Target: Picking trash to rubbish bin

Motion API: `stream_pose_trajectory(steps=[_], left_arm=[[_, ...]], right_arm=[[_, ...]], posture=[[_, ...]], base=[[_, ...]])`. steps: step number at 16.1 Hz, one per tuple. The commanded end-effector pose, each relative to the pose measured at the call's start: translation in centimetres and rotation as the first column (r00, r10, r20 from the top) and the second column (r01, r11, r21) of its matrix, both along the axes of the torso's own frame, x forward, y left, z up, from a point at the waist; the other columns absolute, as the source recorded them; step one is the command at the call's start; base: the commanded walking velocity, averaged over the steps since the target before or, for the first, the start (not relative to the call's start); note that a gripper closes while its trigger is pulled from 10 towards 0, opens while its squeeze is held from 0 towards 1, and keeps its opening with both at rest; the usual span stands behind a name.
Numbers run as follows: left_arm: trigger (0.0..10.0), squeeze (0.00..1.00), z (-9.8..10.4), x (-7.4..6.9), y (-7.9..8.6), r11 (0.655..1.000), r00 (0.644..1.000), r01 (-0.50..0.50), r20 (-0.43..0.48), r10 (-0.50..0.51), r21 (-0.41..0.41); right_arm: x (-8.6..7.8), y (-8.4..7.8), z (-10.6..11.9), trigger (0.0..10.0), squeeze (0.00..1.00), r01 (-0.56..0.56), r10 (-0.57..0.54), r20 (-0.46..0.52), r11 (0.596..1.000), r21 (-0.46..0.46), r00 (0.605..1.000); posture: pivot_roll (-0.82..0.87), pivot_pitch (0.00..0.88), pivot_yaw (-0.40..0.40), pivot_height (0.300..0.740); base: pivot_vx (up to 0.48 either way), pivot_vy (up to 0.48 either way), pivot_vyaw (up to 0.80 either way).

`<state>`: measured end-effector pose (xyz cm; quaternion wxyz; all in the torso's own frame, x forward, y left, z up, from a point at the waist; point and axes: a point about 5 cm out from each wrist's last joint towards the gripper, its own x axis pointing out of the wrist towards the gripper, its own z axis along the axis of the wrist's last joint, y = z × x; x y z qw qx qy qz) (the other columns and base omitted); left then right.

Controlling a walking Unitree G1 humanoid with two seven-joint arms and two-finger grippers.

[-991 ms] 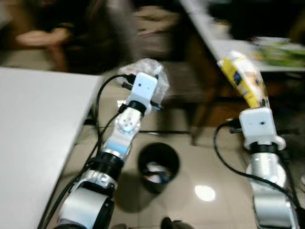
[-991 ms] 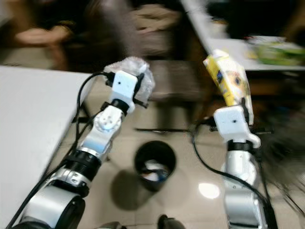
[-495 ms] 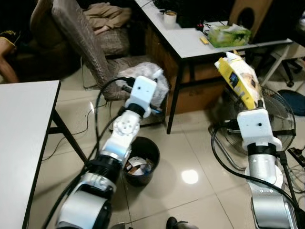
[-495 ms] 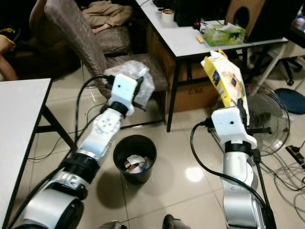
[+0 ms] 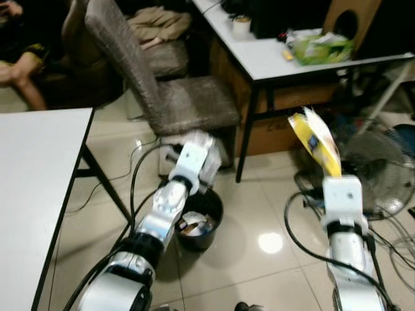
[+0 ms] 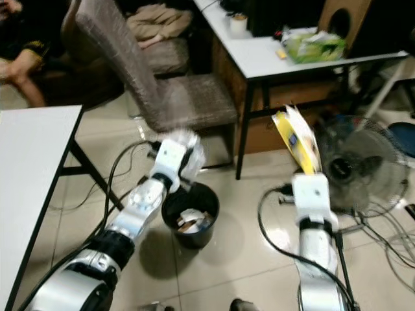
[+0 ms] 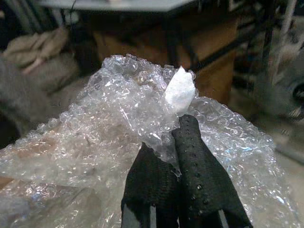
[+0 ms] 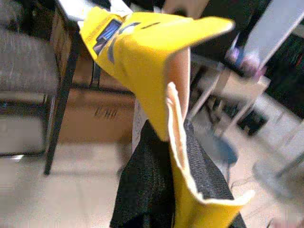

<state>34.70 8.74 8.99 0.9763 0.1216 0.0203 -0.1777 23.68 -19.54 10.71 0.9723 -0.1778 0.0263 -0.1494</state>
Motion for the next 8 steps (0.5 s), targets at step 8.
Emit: stream_pose_trajectory(steps=[8], left_arm=[[10.0, 0.00, -5.9, -2.7, 2.6, 0.989, 0.975, 0.009, -0.221, 0.024, 0.147]], right_arm=[[-2.2, 0.2, -7.6, 10.0, 0.00, 0.044, 0.009, -0.231, 0.974, 0.221, 0.973]], posture=[[0.07, 0.092, 0.014, 0.740]], base=[[0.000, 0.000, 0.00]])
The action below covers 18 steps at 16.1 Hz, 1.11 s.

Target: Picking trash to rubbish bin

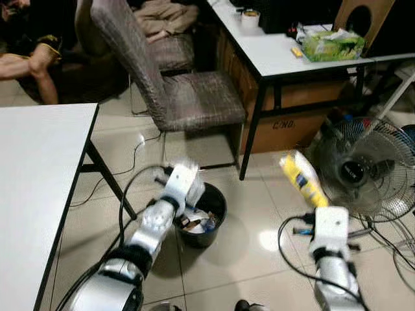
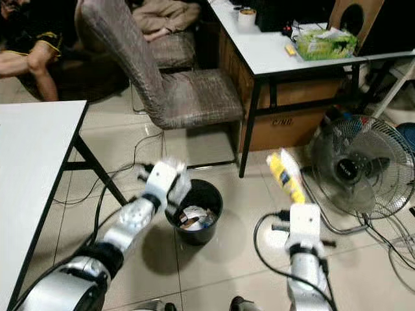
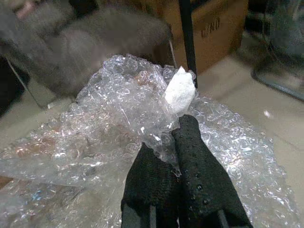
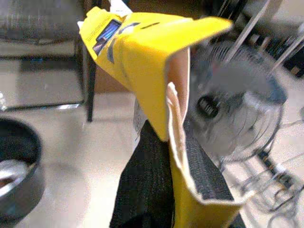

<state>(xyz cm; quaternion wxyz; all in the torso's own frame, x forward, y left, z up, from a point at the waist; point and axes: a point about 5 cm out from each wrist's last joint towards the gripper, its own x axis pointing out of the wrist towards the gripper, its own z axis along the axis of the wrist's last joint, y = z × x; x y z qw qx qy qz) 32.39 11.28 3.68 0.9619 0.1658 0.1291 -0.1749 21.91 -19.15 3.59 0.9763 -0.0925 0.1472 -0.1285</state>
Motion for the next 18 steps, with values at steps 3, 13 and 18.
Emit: stream_pose_trajectory(steps=[3, 13, 18], left_arm=[[10.0, 0.00, -2.9, -2.1, 1.0, 0.997, 0.992, 0.028, -0.124, -0.018, 0.076], [10.0, 0.00, -6.6, -5.5, 3.0, 0.965, 0.953, 0.092, -0.303, -0.014, 0.247], [10.0, 0.00, -6.5, -5.4, 3.1, 0.956, 0.951, 0.123, -0.308, -0.037, 0.266]], right_arm=[[-1.7, 0.0, -3.7, 10.0, 0.00, 0.026, -0.015, -0.122, 0.995, 0.092, 0.992], [-5.4, -1.4, -9.8, 10.0, 0.00, 0.131, -0.069, -0.342, 0.978, 0.161, 0.937], [-5.0, -1.6, -10.1, 10.0, 0.00, 0.131, -0.070, -0.322, 0.976, 0.175, 0.944]], posture=[[0.06, 0.088, 0.014, 0.740], [0.05, 0.082, 0.013, 0.740], [0.04, 0.083, 0.015, 0.740]], base=[[0.000, 0.000, 0.00], [0.000, 0.000, 0.00], [0.000, 0.000, 0.00]])
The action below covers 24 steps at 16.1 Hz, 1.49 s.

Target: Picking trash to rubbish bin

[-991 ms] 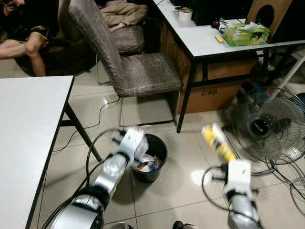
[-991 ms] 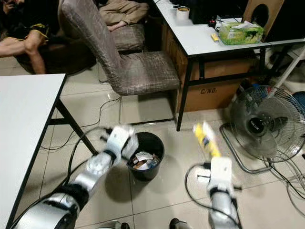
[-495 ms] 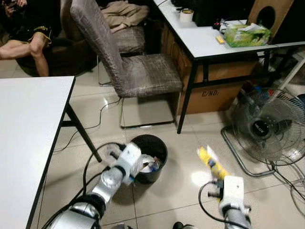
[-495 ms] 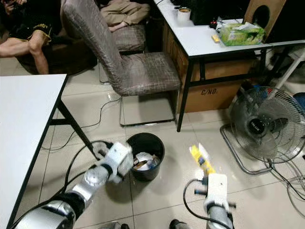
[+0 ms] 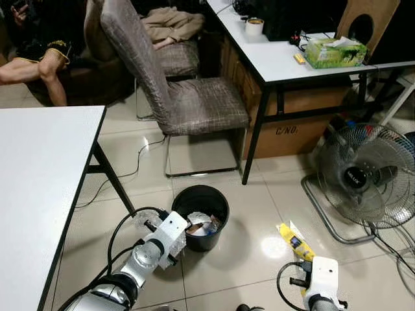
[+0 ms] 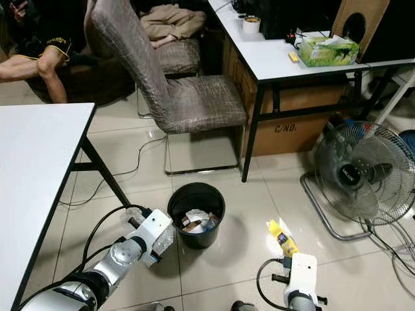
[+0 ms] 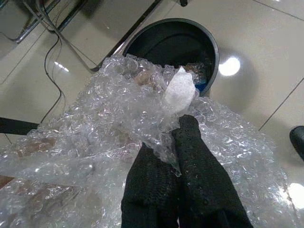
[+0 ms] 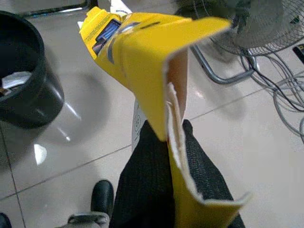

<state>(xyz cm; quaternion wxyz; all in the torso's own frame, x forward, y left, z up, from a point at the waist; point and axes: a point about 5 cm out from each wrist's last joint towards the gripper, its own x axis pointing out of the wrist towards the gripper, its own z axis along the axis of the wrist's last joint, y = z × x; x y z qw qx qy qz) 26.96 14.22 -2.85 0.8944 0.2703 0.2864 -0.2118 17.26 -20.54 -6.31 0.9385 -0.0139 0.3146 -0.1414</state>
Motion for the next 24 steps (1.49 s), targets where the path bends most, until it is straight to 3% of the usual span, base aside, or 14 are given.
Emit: stream_pose_trajectory(steps=[1, 8, 18, 24], left_arm=[[10.0, 0.00, 0.0, 0.0, 0.1, 1.000, 1.000, 0.020, -0.010, -0.020, 0.020], [10.0, 0.00, 0.2, 0.4, -1.3, 0.996, 0.998, -0.014, -0.056, 0.009, -0.088], [10.0, 0.00, 0.3, 0.4, -1.5, 0.994, 0.997, 0.017, -0.070, -0.024, -0.104], [10.0, 0.00, 0.2, 0.2, -1.6, 0.995, 0.996, 0.032, -0.076, -0.040, -0.099]], right_arm=[[-0.2, -0.1, -0.2, 10.0, 0.00, 0.012, -0.012, -0.003, 1.000, 0.008, 1.000], [0.6, 0.6, 0.0, 10.0, 0.00, -0.028, 0.028, 0.029, 1.000, 0.001, 0.999], [0.5, 0.6, -0.1, 10.0, 0.00, -0.033, 0.033, 0.030, 0.999, -0.001, 0.999], [0.7, 0.9, -0.2, 10.0, 0.00, -0.047, 0.048, 0.030, 0.999, -0.001, 0.998]], posture=[[0.04, 0.083, 0.015, 0.740], [0.04, 0.088, 0.018, 0.740], [0.04, 0.086, 0.023, 0.740], [0.04, 0.086, 0.025, 0.740]], base=[[0.000, 0.000, 0.00], [0.000, 0.000, 0.00], [0.024, 0.000, 0.00], [0.256, 0.000, 0.00]])
